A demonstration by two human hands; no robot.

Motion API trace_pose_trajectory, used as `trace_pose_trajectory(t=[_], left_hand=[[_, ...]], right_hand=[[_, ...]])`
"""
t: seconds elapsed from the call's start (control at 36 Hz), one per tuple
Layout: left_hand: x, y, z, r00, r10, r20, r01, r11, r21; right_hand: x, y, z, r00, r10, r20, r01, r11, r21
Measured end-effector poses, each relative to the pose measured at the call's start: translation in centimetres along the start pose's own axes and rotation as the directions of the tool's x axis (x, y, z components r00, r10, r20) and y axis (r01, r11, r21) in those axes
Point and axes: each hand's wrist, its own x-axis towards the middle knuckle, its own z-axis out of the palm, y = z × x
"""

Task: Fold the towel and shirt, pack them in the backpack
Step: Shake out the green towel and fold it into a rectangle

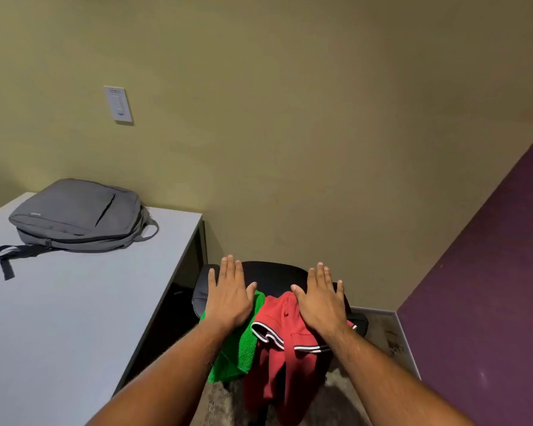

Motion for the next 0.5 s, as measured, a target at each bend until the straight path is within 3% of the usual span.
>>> trace_pose_trajectory(t=[0.22, 0.36, 0.5], left_hand=[[-1.0, 0.1, 0.6, 0.988, -0.144, 0.061, 0.141, 0.989, 0.053], [-0.9, 0.2, 1.1, 0.946, -0.288, 0.148, 0.286, 0.958, 0.038], [-1.0, 0.6, 1.1, 0.937, -0.292, 0.192, 0.287, 0.956, 0.053]], right_hand=[[-0.7, -0.2, 0.7, 0.992, 0.118, 0.052, -0.117, 0.993, -0.012], [-0.5, 0.1, 1.5, 0.953, 0.264, 0.15, -0.27, 0.963, 0.015], [-0.1, 0.6, 2.0, 0.958, 0.234, 0.165, -0.241, 0.97, 0.026]])
